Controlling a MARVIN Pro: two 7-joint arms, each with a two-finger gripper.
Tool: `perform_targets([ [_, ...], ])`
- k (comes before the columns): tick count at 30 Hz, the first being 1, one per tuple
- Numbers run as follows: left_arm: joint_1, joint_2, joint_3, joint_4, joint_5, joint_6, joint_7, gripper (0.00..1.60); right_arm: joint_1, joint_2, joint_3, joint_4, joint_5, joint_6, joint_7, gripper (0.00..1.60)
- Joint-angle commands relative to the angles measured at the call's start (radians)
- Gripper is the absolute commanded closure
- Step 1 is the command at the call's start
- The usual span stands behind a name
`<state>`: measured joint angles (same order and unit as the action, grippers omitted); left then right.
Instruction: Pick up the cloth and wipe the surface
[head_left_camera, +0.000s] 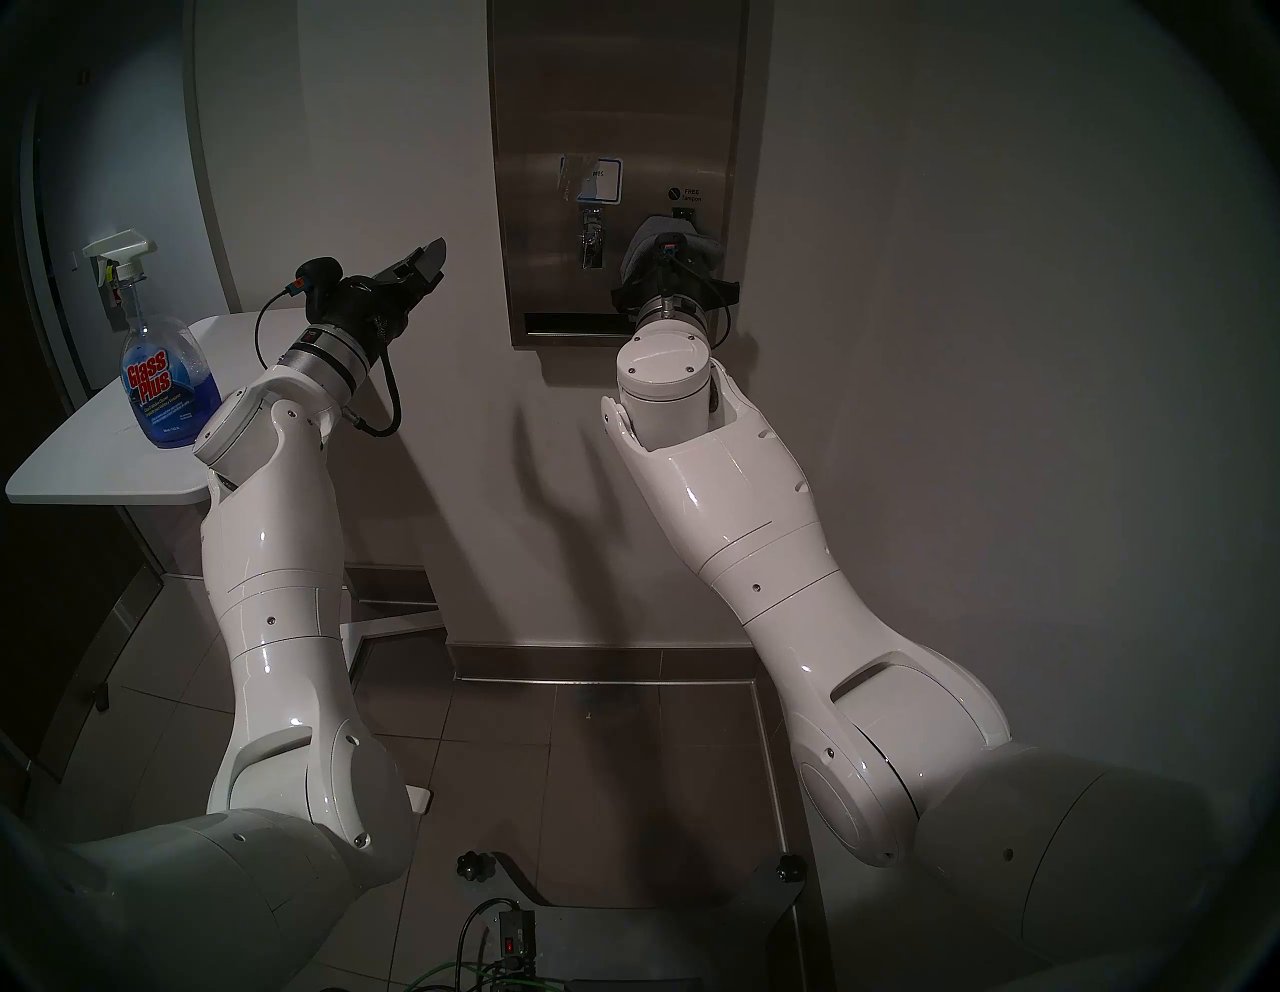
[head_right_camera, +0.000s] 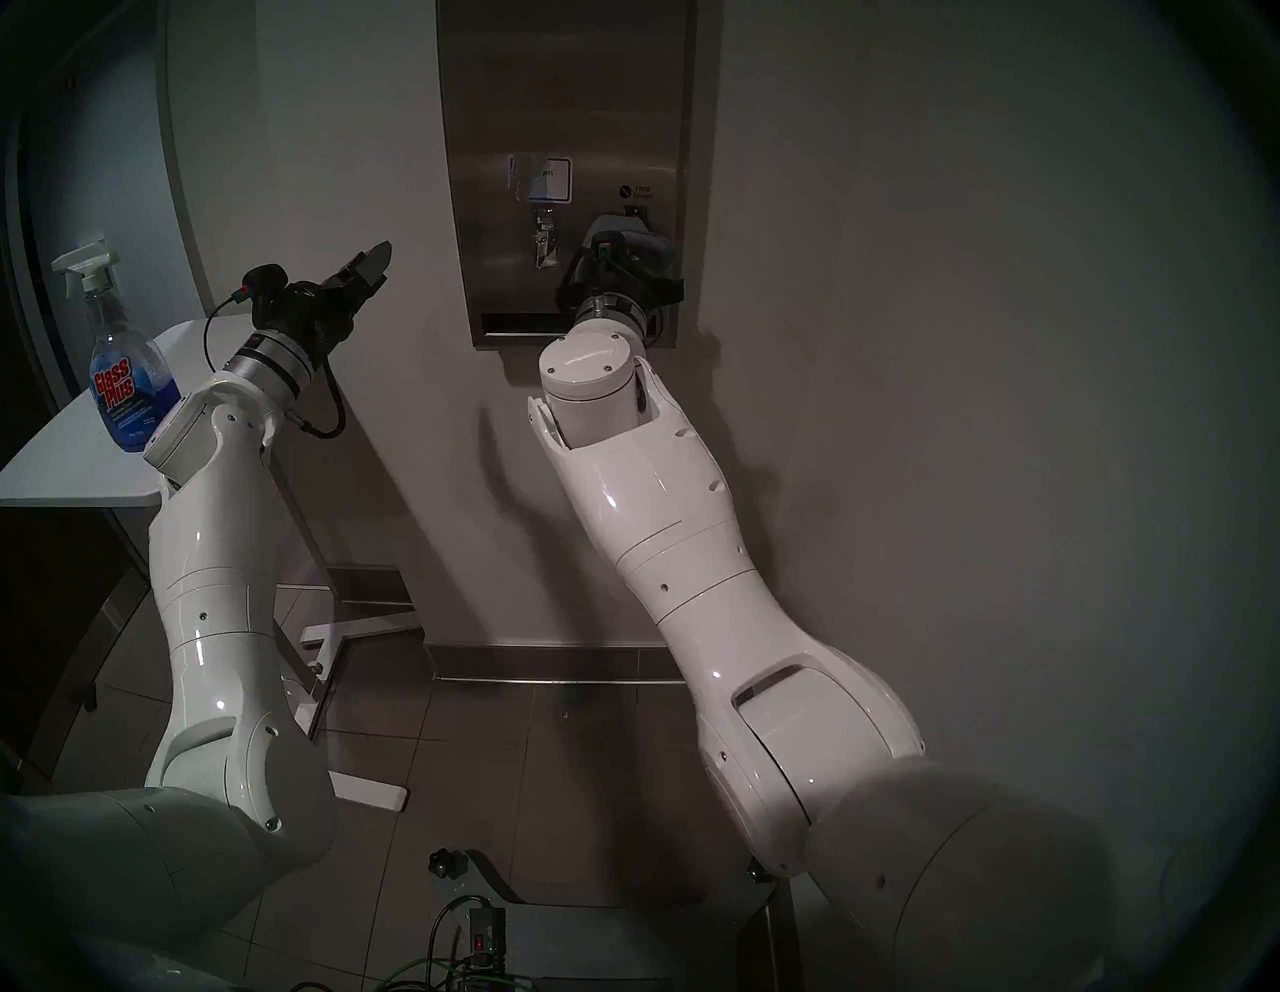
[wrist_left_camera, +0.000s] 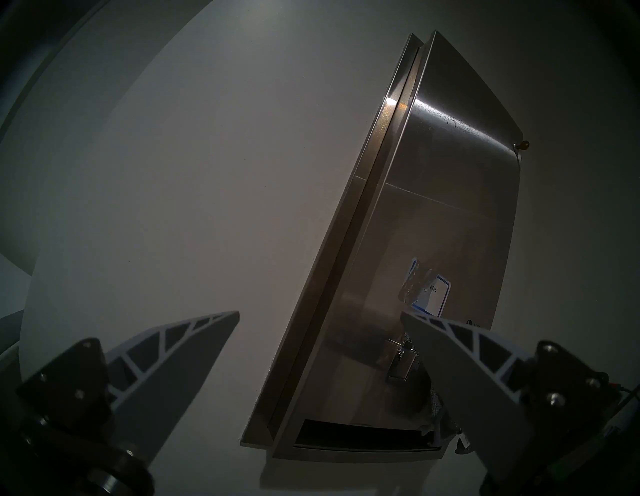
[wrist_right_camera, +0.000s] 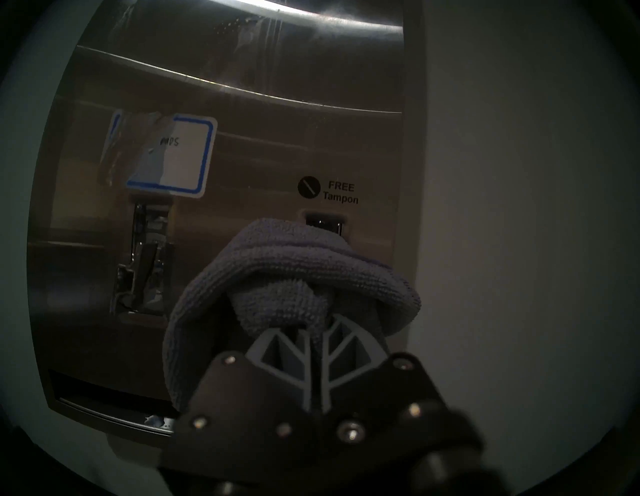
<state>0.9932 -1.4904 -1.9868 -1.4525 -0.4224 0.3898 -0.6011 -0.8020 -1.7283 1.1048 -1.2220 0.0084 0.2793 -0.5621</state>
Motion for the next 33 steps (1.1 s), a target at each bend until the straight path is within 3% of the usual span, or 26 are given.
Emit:
perform_targets([
  [1, -0.058, 0.01, 0.009, -0.007, -0.002, -0.018, -0.003, 0.0, -0.001, 0.022, -0.019, -0.039, -0.033, 0.0, -0.015, 1.6],
  [16, -0.076, 0.015, 0.026, 0.031, -0.007, -0.036, -0.003, 0.0, -0.098, 0.071, -0.046, -0.122, -0.033, 0.064, -0.041, 1.6],
  [33, -0.084, 0.024, 0.035, 0.051, -0.01, -0.044, -0.002, 0.0, -0.017, 0.04, -0.008, -0.045, -0.013, 0.042, -0.041, 1.6],
])
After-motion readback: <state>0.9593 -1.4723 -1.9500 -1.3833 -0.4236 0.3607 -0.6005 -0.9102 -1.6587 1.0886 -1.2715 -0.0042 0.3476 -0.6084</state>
